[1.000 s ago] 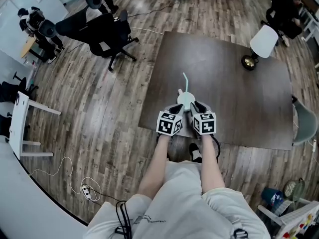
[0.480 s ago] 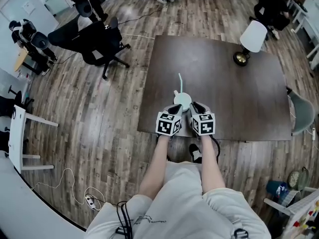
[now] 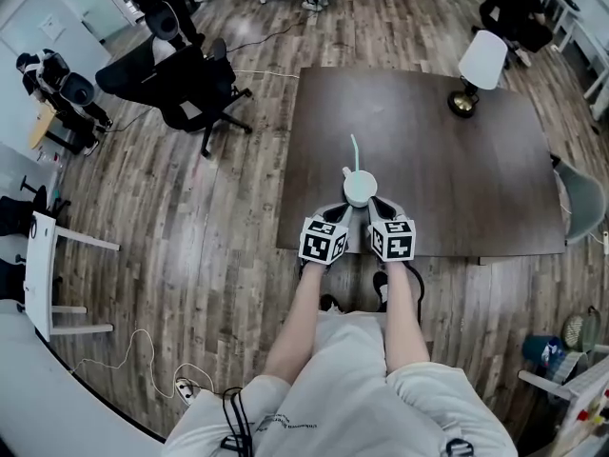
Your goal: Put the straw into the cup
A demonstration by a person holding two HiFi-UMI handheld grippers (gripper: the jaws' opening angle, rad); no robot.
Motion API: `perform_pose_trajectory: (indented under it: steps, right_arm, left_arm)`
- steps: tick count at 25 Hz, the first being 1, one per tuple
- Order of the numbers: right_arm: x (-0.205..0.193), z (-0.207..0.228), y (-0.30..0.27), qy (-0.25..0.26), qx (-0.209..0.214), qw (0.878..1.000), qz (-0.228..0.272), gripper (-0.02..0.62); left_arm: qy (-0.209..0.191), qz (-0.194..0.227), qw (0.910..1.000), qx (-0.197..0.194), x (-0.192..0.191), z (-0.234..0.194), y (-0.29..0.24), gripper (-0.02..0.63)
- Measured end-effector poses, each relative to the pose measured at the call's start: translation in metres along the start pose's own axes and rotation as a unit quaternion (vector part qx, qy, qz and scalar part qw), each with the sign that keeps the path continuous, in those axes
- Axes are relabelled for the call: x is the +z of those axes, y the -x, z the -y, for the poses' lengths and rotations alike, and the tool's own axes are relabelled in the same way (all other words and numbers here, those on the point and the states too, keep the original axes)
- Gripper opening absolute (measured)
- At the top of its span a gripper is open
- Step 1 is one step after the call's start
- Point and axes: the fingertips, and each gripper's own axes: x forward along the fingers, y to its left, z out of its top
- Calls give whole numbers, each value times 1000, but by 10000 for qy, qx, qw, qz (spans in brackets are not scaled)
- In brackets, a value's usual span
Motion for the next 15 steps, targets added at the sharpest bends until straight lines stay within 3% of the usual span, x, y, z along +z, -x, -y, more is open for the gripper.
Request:
perform_pose_trajectory:
  steps: [6, 10, 15]
  right_arm:
    - [-23, -15, 6, -91, 40, 9999, -12, 26]
    - [-35, -16, 7, -1105, 291, 9934, 126, 26]
    - [-39, -26, 7, -985, 217, 9949, 92, 25]
  left_arm:
    - [75, 70, 9999, -63, -17, 0, 21, 0]
    - [13, -33, 9998, -202, -21, 1, 35, 1]
    - [32, 38, 9997, -228, -28, -5, 54, 0]
